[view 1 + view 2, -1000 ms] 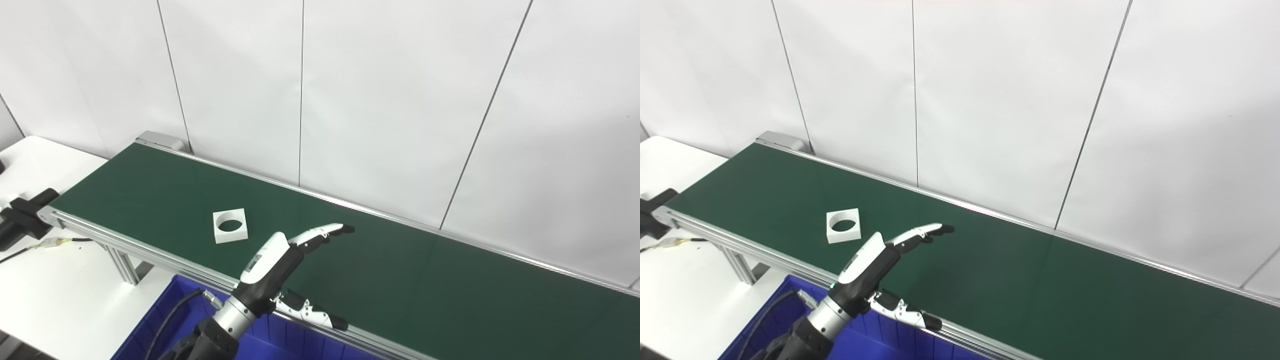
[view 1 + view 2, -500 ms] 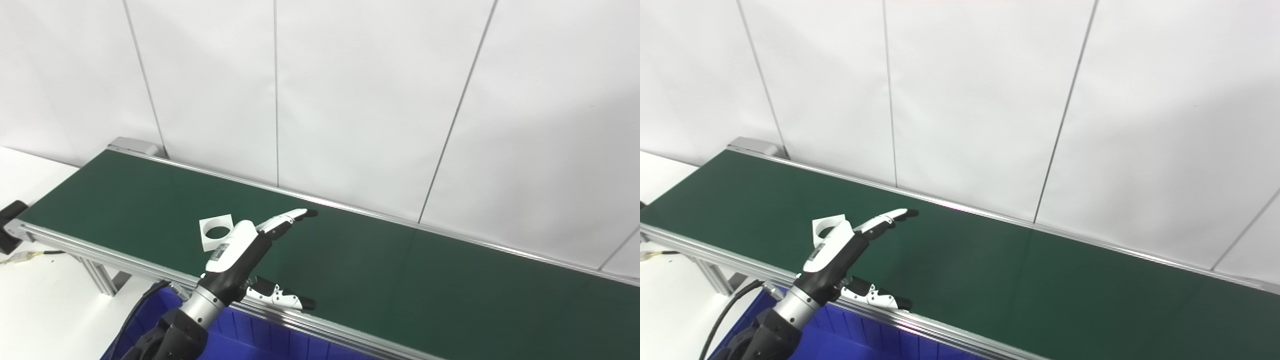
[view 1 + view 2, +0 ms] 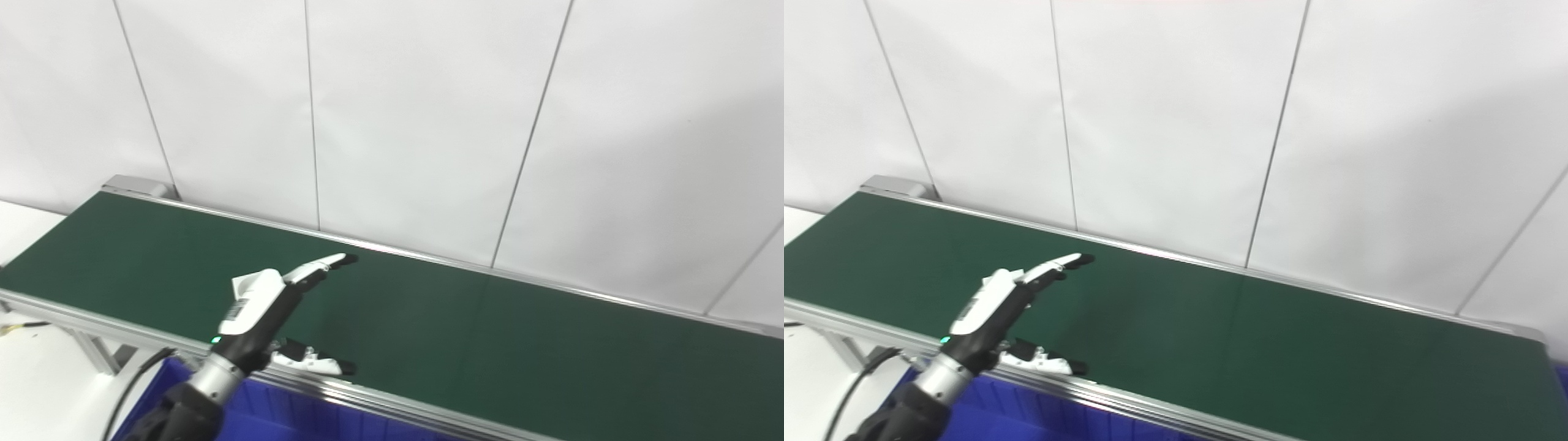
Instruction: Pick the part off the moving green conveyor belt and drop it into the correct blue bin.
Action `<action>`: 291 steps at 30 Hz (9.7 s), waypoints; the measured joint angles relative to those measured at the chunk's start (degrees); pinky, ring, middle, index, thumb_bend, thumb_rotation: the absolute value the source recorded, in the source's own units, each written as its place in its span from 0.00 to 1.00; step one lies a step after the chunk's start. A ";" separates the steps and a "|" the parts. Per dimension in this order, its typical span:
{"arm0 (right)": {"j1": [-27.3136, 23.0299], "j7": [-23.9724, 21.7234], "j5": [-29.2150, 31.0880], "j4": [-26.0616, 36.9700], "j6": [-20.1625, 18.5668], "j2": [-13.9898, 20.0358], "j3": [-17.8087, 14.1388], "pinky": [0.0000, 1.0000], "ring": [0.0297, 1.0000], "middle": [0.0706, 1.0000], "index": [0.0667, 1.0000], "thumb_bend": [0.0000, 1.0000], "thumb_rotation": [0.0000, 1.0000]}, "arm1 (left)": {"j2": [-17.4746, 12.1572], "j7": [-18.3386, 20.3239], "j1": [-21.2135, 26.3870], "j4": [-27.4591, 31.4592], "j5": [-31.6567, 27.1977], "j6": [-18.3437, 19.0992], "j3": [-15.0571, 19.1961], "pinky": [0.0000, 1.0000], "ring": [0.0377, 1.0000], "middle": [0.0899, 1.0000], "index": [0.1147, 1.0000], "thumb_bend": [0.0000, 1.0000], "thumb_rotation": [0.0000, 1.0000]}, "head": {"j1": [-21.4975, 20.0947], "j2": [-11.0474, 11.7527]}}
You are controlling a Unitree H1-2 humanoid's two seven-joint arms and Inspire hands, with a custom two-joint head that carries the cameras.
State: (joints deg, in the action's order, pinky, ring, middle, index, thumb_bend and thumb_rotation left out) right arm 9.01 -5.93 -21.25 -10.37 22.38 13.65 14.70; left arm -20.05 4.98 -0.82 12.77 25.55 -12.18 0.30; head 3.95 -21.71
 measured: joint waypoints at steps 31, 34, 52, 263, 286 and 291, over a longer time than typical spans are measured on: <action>-0.30 -0.09 0.21 0.17 0.00 0.37 0.14 0.65 0.75 0.79 0.84 0.97 0.24 | -1.31 3.28 8.09 -5.44 8.64 15.51 -1.92 0.78 0.88 0.94 0.96 0.87 0.23 | 3.87 -0.44; -0.30 0.01 0.14 0.07 0.00 0.37 0.14 0.65 0.75 0.79 0.84 0.98 0.24 | -1.31 3.64 9.09 -6.44 9.08 16.52 -2.51 0.81 0.90 0.96 0.97 0.88 0.23 | 3.87 -0.53; -0.28 0.02 0.10 0.27 0.00 0.22 0.22 0.66 0.76 0.79 0.85 0.97 0.25 | -1.72 4.25 14.71 -14.29 15.52 21.04 -8.42 0.98 0.97 0.98 0.97 0.91 0.27 | 3.61 -0.53; 2.57 -2.13 0.24 19.30 -16.42 -4.43 -0.97 0.80 0.83 0.86 0.91 0.97 0.49 | -3.37 49.83 6.66 4.47 34.66 22.72 -27.50 0.94 0.86 0.85 0.84 0.77 0.52 | -6.50 -27.95; 3.02 -2.66 0.56 19.30 -16.41 -2.82 -1.06 0.80 0.83 0.86 0.90 0.97 0.49 | 2.11 18.81 -11.02 -2.70 -9.27 3.89 -7.94 0.65 0.77 0.85 0.84 0.82 0.27 | -7.47 -25.58; 3.61 -2.67 -0.25 19.29 -16.42 -2.05 -0.85 0.78 0.83 0.86 0.92 0.98 0.51 | 4.02 15.91 -11.78 -4.52 -11.17 1.79 -8.11 0.67 0.78 0.87 0.87 0.84 0.26 | -8.08 -24.79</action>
State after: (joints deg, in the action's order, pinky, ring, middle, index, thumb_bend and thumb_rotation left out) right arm 12.62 -8.60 -21.50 8.92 5.97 11.60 13.85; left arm -16.04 20.88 -12.60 8.25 14.38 -10.39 -7.81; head -4.13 -46.49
